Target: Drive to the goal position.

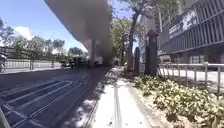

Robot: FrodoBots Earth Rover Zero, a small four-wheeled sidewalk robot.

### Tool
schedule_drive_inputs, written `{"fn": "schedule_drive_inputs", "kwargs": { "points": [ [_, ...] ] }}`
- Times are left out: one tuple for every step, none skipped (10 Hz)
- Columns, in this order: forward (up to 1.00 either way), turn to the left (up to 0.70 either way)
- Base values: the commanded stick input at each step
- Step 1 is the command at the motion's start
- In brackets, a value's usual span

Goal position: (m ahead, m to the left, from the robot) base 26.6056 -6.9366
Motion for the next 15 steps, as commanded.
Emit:
{"fn": "schedule_drive_inputs", "kwargs": {
  "points": [
    [0.45,0.00],
    [0.45,0.00],
    [0.45,0.00],
    [0.45,0.00],
    [0.45,0.00],
    [0.45,0.00],
    [0.45,0.00],
    [0.45,0.00],
    [0.45,0.00],
    [0.45,0.00],
    [0.45,0.00],
    [0.45,0.00],
    [0.45,0.00],
    [0.45,0.00],
    [0.45,0.00]
  ]
}}
